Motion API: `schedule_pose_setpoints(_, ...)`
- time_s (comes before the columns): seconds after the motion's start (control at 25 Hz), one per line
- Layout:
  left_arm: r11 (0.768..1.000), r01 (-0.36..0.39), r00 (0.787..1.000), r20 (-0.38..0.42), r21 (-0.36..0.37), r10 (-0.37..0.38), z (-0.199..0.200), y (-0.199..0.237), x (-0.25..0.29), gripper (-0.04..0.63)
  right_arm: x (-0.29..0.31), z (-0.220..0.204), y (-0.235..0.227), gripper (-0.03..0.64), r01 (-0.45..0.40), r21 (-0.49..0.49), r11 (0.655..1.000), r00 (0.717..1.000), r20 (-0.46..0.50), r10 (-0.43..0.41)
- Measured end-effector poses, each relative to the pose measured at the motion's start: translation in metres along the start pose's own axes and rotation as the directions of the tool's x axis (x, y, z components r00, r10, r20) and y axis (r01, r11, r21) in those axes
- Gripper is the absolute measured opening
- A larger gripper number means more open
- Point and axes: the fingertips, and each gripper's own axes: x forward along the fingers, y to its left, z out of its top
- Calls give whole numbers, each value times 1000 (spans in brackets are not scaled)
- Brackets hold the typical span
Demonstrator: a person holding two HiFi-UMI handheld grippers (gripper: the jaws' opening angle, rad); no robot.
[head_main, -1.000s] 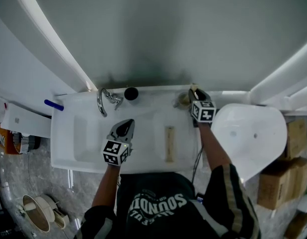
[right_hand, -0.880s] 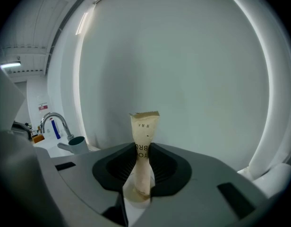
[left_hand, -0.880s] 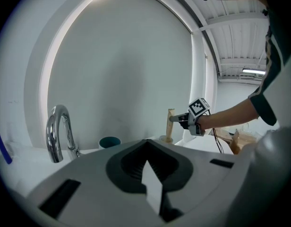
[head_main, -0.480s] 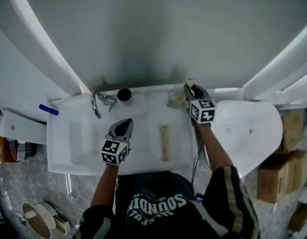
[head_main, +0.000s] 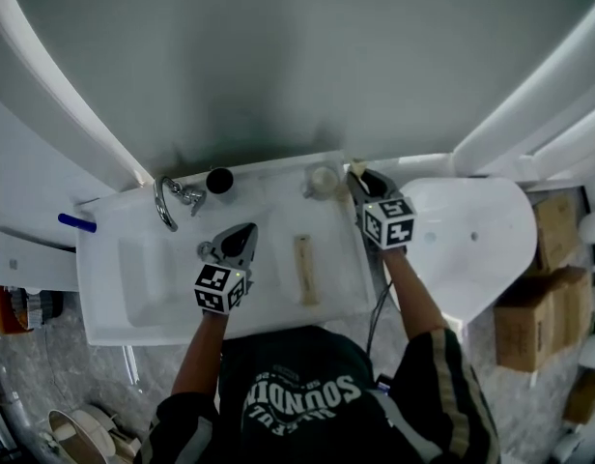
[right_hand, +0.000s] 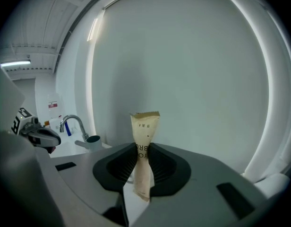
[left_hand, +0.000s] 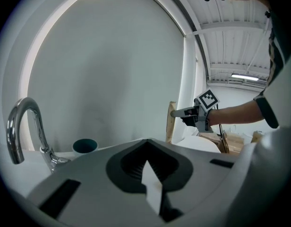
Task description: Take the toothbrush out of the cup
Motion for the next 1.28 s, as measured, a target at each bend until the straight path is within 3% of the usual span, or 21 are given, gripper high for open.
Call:
schedule_pose_setpoints(0.28, 999, 54, 998, -22, 2, -54, -7, -15, 17, -2, -16, -72, 15, 74, -54, 62, 997, 990, -131, 61)
schedule_pose_setpoints(0.56, 998, 59, 998, -34, 0, -59, -11, -17, 18, -2, -16, -142, 35, 74, -98, 110, 989, 951, -283, 125)
schedule_pose_setpoints(0.8, 999, 45, 998, -38, -9, -45, -15, -13, 14, -2, -10, -167, 44, 74, -93, 173, 981, 938, -316, 144)
schedule_pose_setpoints(1.28, 1000, 23, 999, -40, -21, -23, -19, -12, 8, -2, -4, -235, 67, 74, -120, 139, 983, 856, -486, 173)
